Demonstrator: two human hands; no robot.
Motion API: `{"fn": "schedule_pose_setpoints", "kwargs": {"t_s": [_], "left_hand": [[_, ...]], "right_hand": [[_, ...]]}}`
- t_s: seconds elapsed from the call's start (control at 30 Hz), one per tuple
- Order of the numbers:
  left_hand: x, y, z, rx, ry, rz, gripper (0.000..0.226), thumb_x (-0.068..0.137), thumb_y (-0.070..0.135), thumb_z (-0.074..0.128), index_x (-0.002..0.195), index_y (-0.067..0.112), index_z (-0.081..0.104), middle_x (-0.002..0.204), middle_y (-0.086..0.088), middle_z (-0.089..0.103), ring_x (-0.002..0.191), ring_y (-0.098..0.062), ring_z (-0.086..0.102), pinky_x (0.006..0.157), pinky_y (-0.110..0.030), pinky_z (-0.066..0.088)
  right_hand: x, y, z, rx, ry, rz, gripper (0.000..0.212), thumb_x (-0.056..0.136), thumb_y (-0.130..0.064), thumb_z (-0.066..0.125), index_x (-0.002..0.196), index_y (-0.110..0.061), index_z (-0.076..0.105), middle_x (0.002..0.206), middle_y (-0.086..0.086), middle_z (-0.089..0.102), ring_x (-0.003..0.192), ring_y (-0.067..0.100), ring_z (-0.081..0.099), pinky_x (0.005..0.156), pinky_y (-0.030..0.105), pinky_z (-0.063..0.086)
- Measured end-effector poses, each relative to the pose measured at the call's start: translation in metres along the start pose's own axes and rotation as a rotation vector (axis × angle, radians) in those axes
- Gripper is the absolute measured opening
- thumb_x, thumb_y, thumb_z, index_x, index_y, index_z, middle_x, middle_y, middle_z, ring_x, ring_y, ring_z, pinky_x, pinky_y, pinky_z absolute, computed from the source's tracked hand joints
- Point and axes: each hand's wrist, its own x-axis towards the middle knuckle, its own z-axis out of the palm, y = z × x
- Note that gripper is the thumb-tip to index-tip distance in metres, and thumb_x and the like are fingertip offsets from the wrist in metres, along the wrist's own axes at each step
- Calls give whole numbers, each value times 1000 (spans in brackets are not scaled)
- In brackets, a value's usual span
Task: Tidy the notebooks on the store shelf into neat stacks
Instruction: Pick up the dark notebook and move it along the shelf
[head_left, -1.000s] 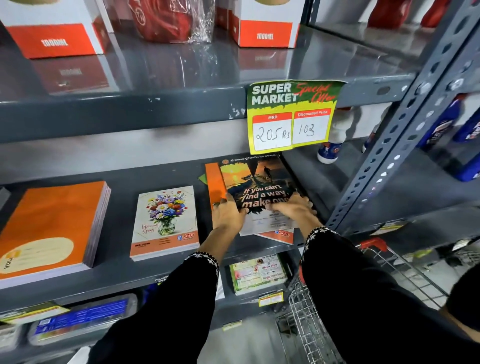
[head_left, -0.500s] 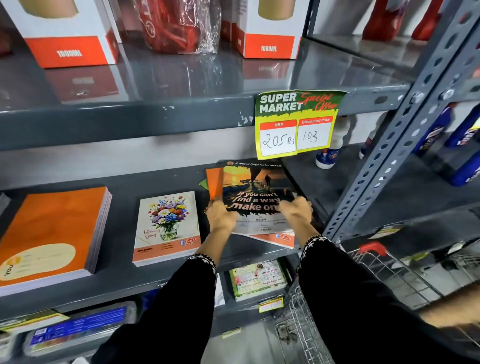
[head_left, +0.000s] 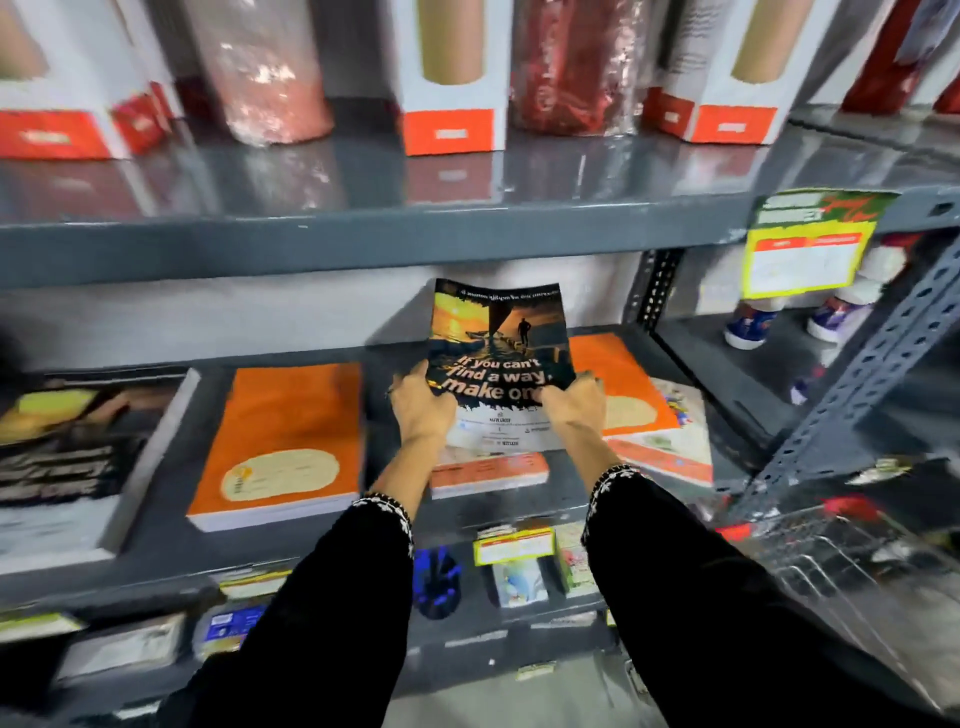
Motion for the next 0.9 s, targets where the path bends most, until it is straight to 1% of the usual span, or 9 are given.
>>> {"fn": "schedule_pose_setpoints", "kwargs": {"t_s": [0.13, 0.23, 0.33, 0.43, 0.53, 0.57, 0.67, 0.77, 0.9], "left_hand": [[20, -63, -92, -44, 90, -62, 47, 73, -3, 56, 116, 13, 66, 111, -20, 70, 107, -36, 63, 97, -40, 52], [26, -103, -157, -19, 148, -84, 43, 75, -5, 57, 114, 11, 67, 107, -23, 72, 103, -38, 65, 92, -39, 53], [29, -143, -219, -36, 195, -122, 45, 76, -8, 57, 118, 7, 65, 112, -24, 70, 107, -36, 65, 96, -39, 50], [36, -186, -276, 18, 243, -172, 53, 77, -10, 56, 126, 9, 60, 120, -15, 68, 111, -31, 62, 99, -33, 47], [39, -220, -325, 65, 263, -228, 48, 78, -12, 54, 122, 2, 62, 115, -19, 69, 94, -23, 62, 79, -28, 47], [38, -227, -336, 59, 276, -226, 45, 77, -14, 54, 119, 0, 64, 111, -21, 70, 93, -23, 62, 77, -29, 46], [44, -251, -362, 72, 325, -238, 46, 75, -16, 50, 114, 0, 66, 105, -26, 71, 100, -37, 65, 86, -37, 51], [52, -270, -375, 85, 315, -234, 46, 73, -19, 46, 108, -2, 68, 102, -25, 72, 98, -38, 66, 82, -35, 52], [61, -289, -381, 129, 297, -235, 47, 71, -19, 45, 109, -2, 68, 102, -27, 72, 99, -39, 66, 88, -38, 53]], "right_hand": [[-60, -43, 78, 58, -109, -12, 59, 66, -24, 67, 117, 5, 57, 125, 18, 59, 114, 33, 57, 100, 40, 49], [-99, -71, 134, 78, -176, -45, 56, 62, -22, 63, 110, 6, 60, 118, 21, 63, 112, 34, 60, 97, 40, 52], [-150, -104, 179, 90, -237, -85, 57, 71, -18, 66, 120, 6, 54, 126, 21, 58, 121, 35, 54, 103, 40, 47], [-197, -135, 222, 82, -331, -138, 55, 79, -13, 63, 127, 6, 46, 132, 21, 51, 124, 35, 48, 106, 39, 43], [-230, -161, 266, 93, -421, -155, 48, 84, -7, 52, 128, 8, 44, 134, 22, 49, 126, 35, 45, 108, 36, 35], [-237, -167, 275, 94, -442, -158, 45, 85, -7, 50, 127, 9, 46, 133, 23, 50, 125, 35, 46, 107, 36, 36], [-253, -183, 304, 98, -498, -137, 39, 85, -7, 49, 121, 7, 53, 128, 25, 58, 118, 37, 55, 99, 37, 44], [-259, -189, 323, 38, -550, -138, 37, 85, -10, 51, 119, 6, 56, 123, 22, 63, 115, 36, 60, 93, 35, 49], [-257, -188, 336, -62, -642, -148, 24, 82, -7, 59, 103, 5, 65, 100, 16, 67, 93, 28, 65, 81, 30, 52]]}}
